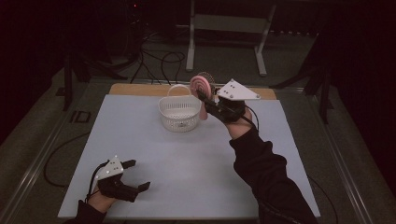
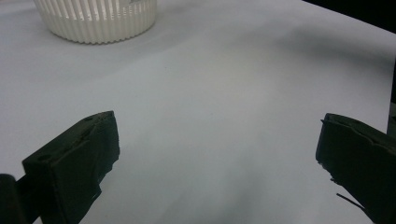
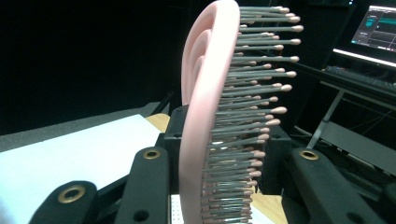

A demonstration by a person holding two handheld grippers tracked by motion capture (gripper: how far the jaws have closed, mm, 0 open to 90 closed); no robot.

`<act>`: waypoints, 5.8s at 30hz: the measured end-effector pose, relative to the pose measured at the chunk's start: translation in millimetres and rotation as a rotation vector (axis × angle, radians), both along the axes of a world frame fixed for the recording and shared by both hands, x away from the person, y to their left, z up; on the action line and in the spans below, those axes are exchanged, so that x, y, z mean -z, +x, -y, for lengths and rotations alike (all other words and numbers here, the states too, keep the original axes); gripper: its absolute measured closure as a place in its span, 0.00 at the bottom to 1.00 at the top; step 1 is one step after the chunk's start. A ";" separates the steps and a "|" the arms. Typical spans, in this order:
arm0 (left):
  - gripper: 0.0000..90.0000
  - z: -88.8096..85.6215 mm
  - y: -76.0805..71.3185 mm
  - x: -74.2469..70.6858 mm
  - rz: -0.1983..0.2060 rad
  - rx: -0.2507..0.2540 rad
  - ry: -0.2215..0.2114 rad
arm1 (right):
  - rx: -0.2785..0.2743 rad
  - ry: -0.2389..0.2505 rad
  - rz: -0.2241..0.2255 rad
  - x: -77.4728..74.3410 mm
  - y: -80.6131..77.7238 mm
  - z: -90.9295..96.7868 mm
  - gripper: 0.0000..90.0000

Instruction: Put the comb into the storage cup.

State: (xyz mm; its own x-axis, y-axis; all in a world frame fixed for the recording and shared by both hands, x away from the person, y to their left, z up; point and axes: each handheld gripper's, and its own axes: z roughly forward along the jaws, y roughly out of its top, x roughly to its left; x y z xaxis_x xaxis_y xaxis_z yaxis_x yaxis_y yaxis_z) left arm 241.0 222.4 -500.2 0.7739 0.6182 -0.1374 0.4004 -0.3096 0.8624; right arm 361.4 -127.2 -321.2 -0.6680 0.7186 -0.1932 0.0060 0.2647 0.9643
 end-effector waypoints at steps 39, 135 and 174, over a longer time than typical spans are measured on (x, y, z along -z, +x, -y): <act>0.00 -4.7 -1.5 -2.1 0.019 0.007 -0.009 | 0.003 -0.061 0.079 25.0 58.2 -52.0 0.71; 0.00 -7.2 -2.6 -2.0 0.020 0.020 -0.008 | -0.053 -0.363 0.087 131.9 58.2 -128.0 0.64; 0.00 -6.7 -1.8 -0.5 0.016 0.024 0.000 | -0.142 -0.308 -0.019 127.5 61.2 -112.6 0.09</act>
State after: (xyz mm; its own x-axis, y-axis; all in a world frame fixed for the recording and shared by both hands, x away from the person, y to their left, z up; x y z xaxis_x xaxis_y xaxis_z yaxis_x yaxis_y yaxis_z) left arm 239.1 229.1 -499.7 0.7905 0.5995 -0.1254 0.3795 -0.3187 0.8686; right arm 422.6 -14.6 -448.7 -0.7626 0.5282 -0.3734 -0.0349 0.5428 0.8391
